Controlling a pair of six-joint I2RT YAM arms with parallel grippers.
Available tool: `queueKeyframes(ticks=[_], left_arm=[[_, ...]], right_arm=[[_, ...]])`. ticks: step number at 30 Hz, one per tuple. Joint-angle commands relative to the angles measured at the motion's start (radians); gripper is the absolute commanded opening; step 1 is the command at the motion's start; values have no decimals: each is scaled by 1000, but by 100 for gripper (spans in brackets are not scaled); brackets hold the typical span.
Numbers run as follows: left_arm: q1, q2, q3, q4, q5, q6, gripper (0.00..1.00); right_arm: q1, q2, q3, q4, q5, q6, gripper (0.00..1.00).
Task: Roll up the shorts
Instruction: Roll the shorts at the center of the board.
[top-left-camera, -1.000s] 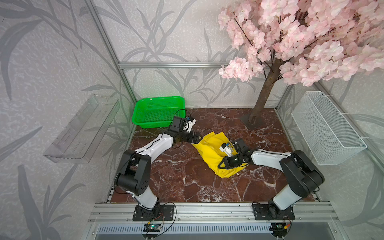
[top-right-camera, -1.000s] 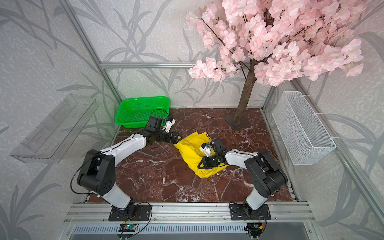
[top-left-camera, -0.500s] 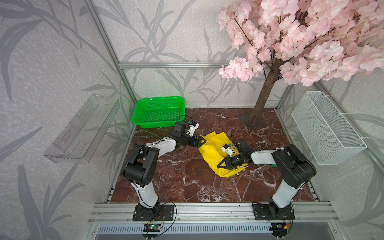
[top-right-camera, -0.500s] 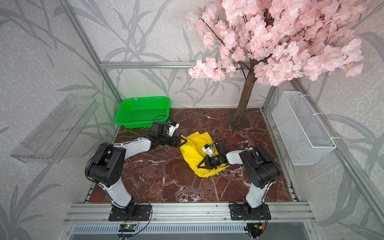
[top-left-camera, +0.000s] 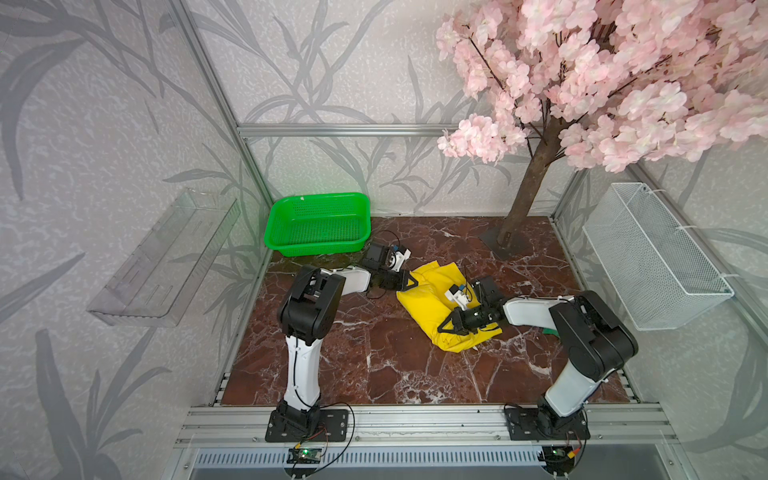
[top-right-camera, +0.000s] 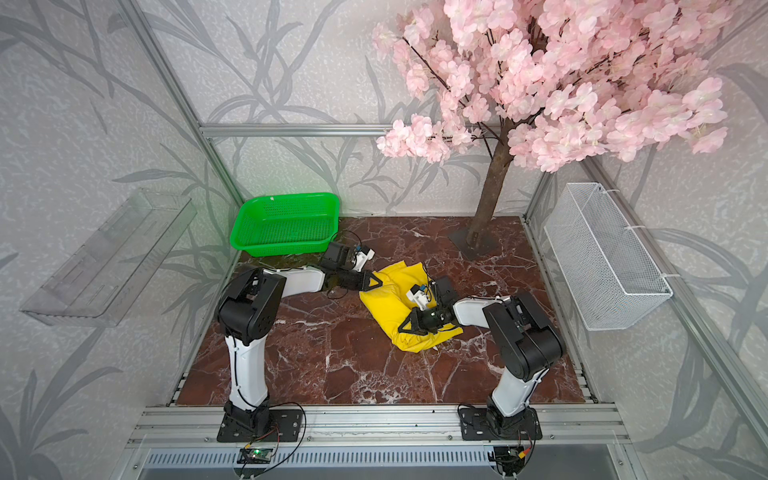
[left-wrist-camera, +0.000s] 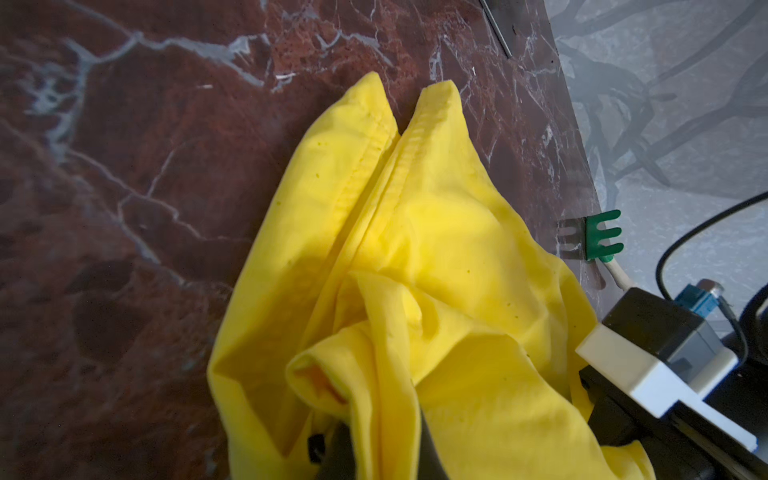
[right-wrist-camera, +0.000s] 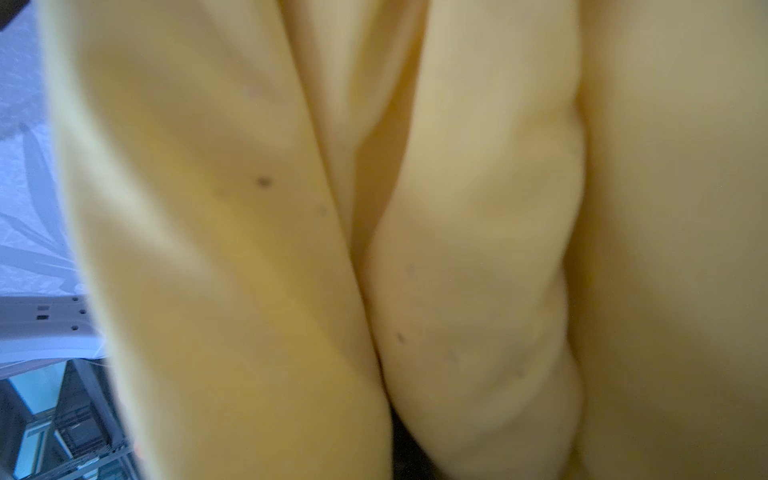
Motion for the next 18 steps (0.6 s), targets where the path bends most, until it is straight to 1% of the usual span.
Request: queueKeyframes(ticks=[1, 3, 4, 5, 8, 9, 12, 13, 14, 15, 16, 17, 18], left_arm=[[21, 12, 6, -167, -200, -30, 0], [32, -24, -30, -209, -321, -70, 0], [43, -42, -54, -217, -357, -95, 0], [61, -65, -83, -233, -386, -128, 0], [114, -154, -200, -243, -424, -214, 0], [122, -192, -244, -238, -437, -239, 0], [121, -275, -349, -212, -441, -298, 0], [121, -295, -374, -199, -435, -322, 0], [121, -307, -387, -196, -434, -340, 0], [120, -314, -394, -195, -436, -362, 0], [119, -318, -396, -194, -437, -378, 0], [118, -319, -390, -198, -441, -385, 0], [117, -314, -376, -212, -452, -388, 0]], right_arm=[[-6, -6, 52, -247, 235, -59, 0], [5, -6, 106, -312, 303, -83, 1], [8, -6, 130, -335, 324, -94, 1], [5, 2, 162, -358, 345, -106, 1], [5, 75, 280, -451, 402, -163, 3], [0, 104, 317, -467, 394, -178, 4], [-32, 167, 380, -456, 281, -176, 7], [-47, 185, 394, -448, 230, -171, 11], [-57, 196, 407, -449, 211, -164, 15], [-64, 204, 422, -458, 208, -163, 24], [-67, 199, 436, -477, 226, -175, 34], [-66, 186, 443, -490, 257, -183, 40], [-66, 160, 449, -504, 288, -192, 43]])
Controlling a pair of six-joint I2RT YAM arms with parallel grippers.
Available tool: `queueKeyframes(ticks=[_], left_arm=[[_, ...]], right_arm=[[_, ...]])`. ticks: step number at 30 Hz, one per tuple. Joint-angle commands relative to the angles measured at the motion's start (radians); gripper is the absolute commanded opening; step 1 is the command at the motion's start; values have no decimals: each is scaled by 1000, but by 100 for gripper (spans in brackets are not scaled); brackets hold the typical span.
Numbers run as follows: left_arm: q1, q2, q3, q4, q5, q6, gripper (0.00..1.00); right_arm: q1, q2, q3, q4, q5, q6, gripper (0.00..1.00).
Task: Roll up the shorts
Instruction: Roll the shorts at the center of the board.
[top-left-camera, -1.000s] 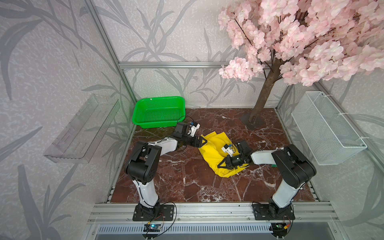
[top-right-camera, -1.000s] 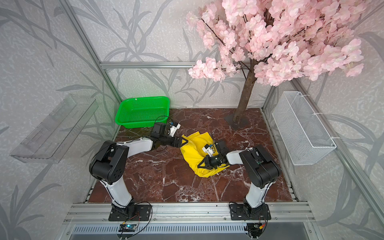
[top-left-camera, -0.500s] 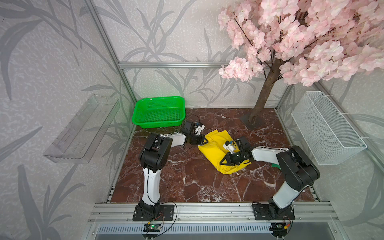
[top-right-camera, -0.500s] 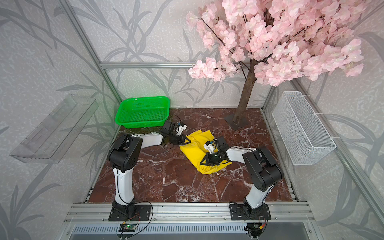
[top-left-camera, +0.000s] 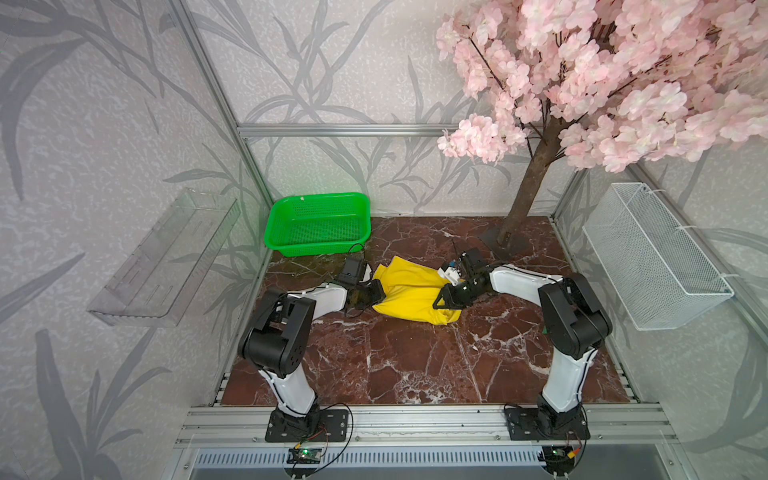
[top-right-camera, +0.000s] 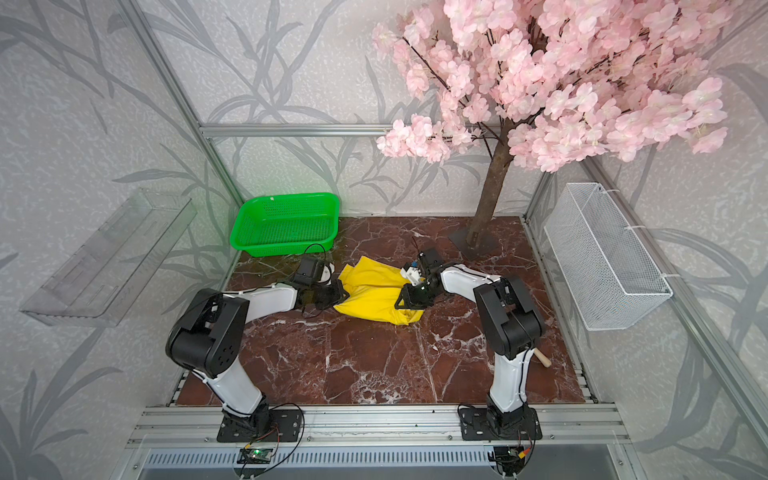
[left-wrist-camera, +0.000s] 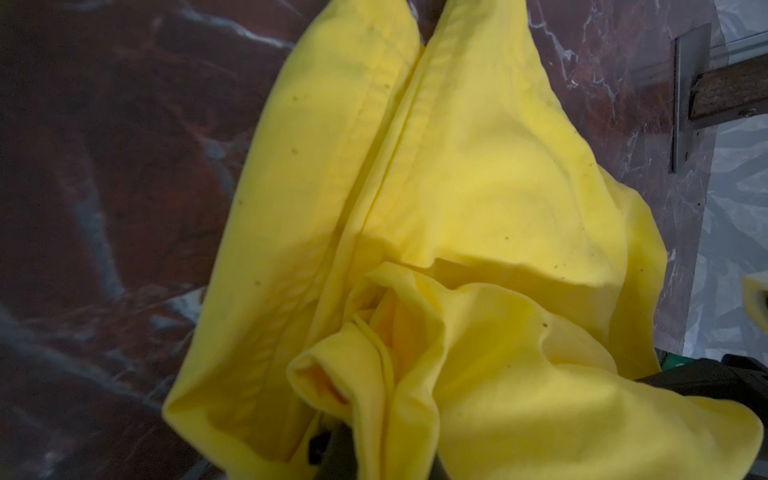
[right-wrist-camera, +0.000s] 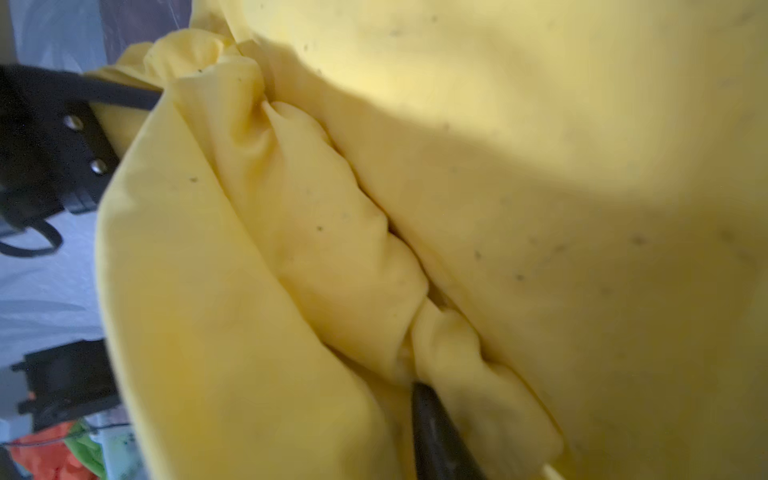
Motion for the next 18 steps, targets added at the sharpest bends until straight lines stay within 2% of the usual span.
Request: queueKeyframes(ticks=[1, 4, 8, 10, 11, 13, 18], left_arm=[[27, 22, -7, -153, -143, -41, 0], [25, 59, 49, -198, -151, -35, 0], [12, 95, 93, -227, -150, -27, 0], [8, 111, 106, -234, -141, -23, 0], [8, 115, 109, -234, -138, -22, 0], [7, 124, 117, -235, -135, -18, 0], [7, 133, 136, -251, -130, -2, 0]], right_arm=[[-36, -57, 19, -136, 175, -36, 47], [-24, -183, 17, -172, 316, -80, 58], [45, -362, 0, -199, 514, -181, 66], [144, -444, -52, -147, 635, -258, 79], [186, -476, -86, -98, 667, -290, 83], [262, -516, -143, 0, 708, -322, 99], [394, -487, -189, 120, 777, -421, 99]])
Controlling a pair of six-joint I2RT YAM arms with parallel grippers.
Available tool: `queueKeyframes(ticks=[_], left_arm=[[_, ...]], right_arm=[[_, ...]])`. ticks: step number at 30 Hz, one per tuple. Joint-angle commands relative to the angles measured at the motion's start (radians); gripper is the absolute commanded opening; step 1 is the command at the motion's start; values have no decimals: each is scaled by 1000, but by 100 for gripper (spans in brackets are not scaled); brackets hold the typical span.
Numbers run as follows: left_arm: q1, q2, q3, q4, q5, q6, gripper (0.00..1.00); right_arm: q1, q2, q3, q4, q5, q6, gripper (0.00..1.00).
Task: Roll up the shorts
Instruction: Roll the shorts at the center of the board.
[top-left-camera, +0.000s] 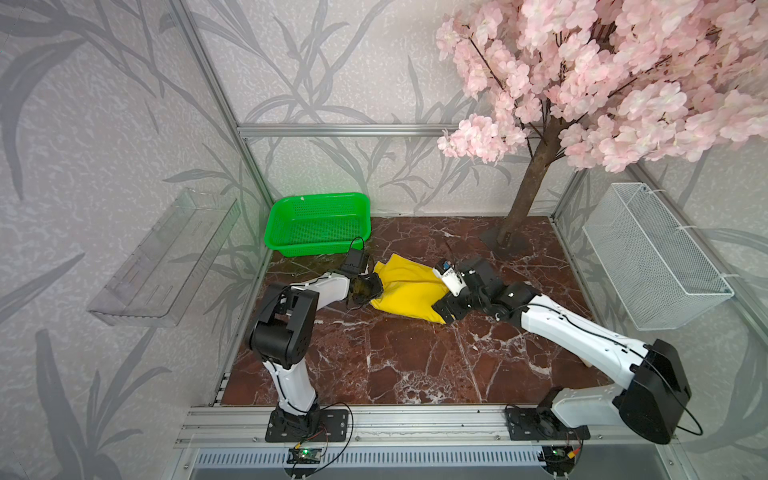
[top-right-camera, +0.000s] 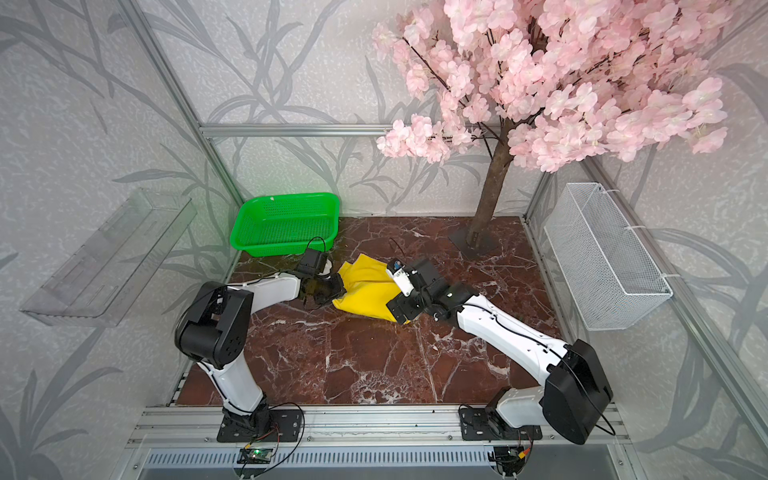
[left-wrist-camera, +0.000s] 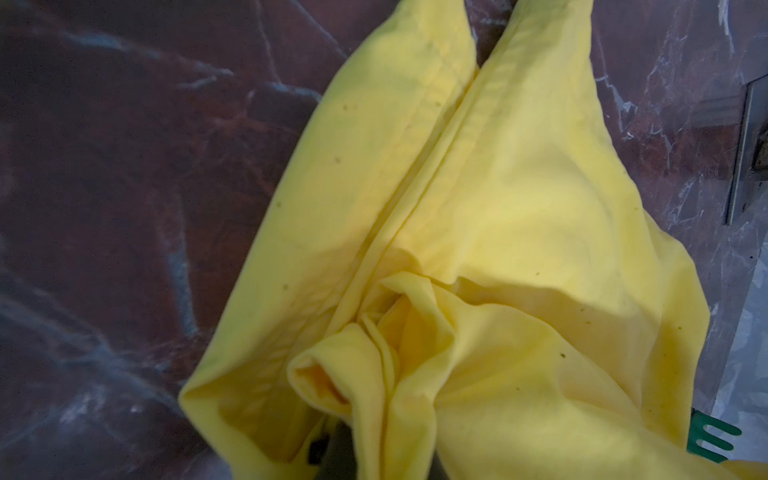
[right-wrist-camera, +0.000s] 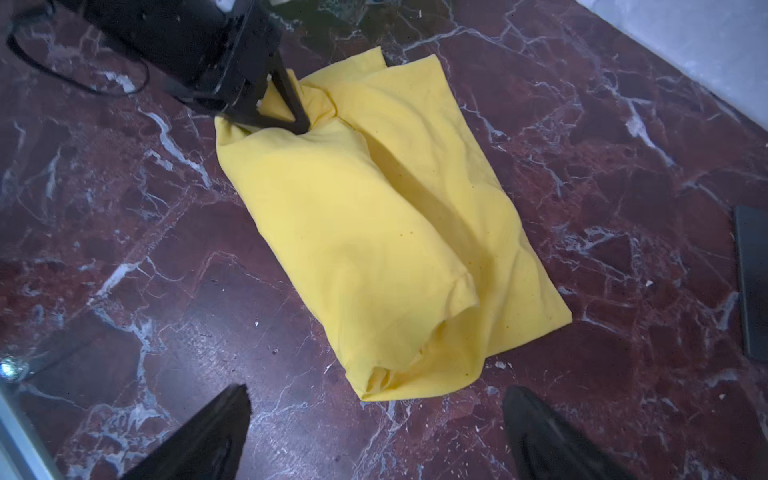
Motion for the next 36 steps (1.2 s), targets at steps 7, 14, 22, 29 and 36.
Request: queueKeyframes(ticks=[7, 14, 22, 29, 36], left_arm=[[2, 64, 6, -108, -46, 31, 0], [2, 85, 23, -109, -5, 32, 0], [4, 97, 50, -132, 45, 51, 0], [27, 73, 60, -140, 83, 58, 0], [42, -4, 66, -168, 93, 84, 56]], right_arm=[[124, 219, 1, 137, 167, -177, 99], [156, 399, 68, 123, 255, -215, 99], [146, 540, 149, 59, 281, -222, 44], [130, 532, 145, -14, 159, -184, 0], [104, 457, 146, -124, -159, -93, 0]])
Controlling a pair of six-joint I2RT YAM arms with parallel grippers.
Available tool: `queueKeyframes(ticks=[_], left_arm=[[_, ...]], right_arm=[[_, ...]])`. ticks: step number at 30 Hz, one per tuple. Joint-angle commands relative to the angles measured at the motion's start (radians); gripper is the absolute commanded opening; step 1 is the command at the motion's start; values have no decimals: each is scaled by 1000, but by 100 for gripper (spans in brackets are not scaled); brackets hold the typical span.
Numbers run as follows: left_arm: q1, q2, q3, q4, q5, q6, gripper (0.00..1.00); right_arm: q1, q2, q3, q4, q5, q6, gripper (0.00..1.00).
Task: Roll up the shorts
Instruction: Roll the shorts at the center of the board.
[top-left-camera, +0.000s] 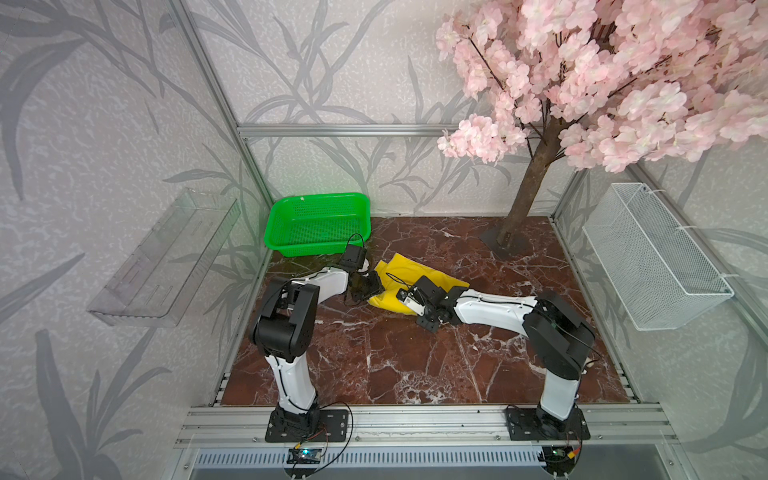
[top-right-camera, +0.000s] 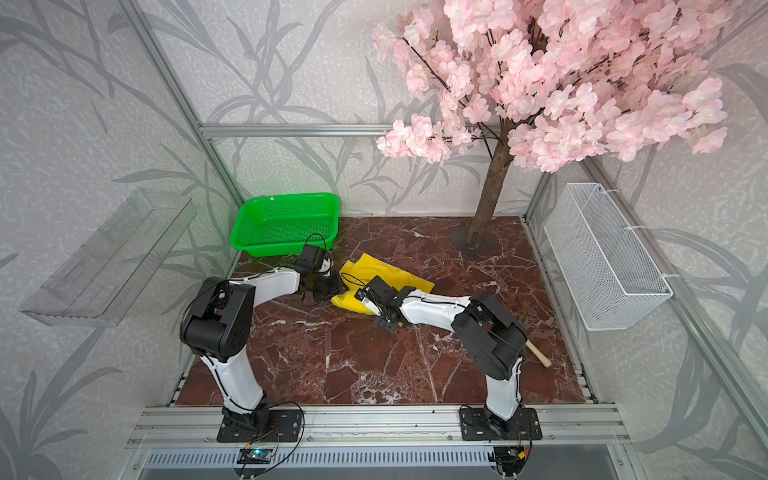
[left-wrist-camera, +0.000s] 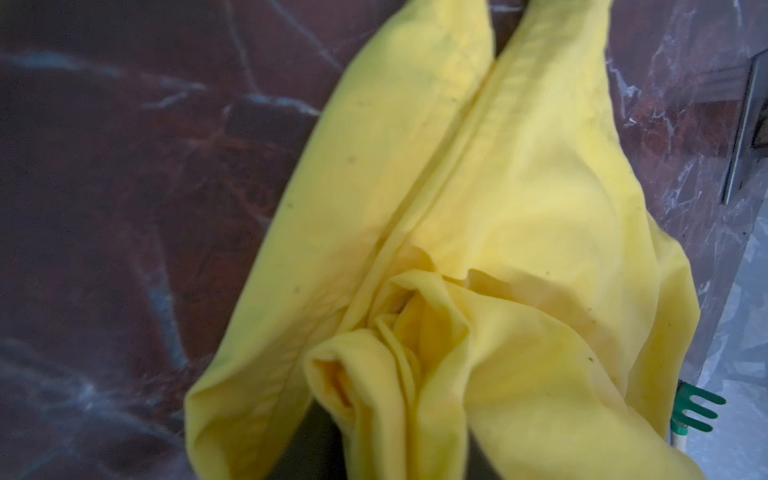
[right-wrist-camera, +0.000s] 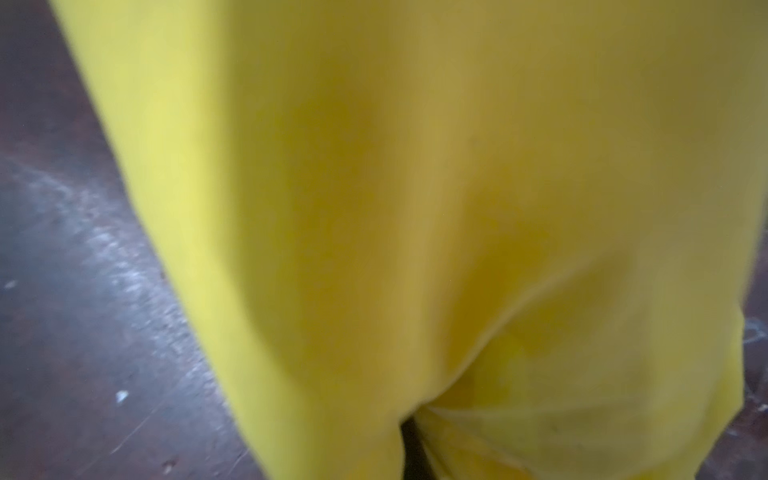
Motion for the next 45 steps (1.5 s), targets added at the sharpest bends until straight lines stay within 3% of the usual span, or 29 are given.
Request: queueKeyframes(ticks=[1, 7, 11, 19, 23, 29, 35, 38, 43, 45], left_arm=[[14, -58, 1, -93, -13, 35, 62], [43, -173, 47, -92, -46, 52, 73], [46, -198, 81, -111, -64, 83, 75], [41, -226, 50, -56, 7, 112, 71], [-19, -215, 51, -35, 39, 126, 68], [-146, -120, 108, -9, 55, 128, 64], [-156, 32, 160, 14, -12, 93, 60], [-153, 96, 182, -8, -60, 76, 60], [-155, 170, 204, -66, -122, 86, 59], [-156, 176, 193, -62, -126, 89, 59]], right_arm=[[-25, -34, -11, -146, -318, 87, 0], [-122, -72, -46, -98, -658, 223, 0], [-211, 8, -11, -119, -839, 292, 0], [-313, 152, 58, -110, -1062, 412, 0], [-363, 235, 98, -130, -1136, 418, 0], [-410, 291, 86, -76, -1183, 461, 0], [-417, 275, 101, -107, -1149, 444, 2], [-417, 264, 111, -122, -1110, 442, 12], [-433, 177, 93, -151, -982, 426, 40], [-439, 123, 90, -174, -933, 410, 44]])
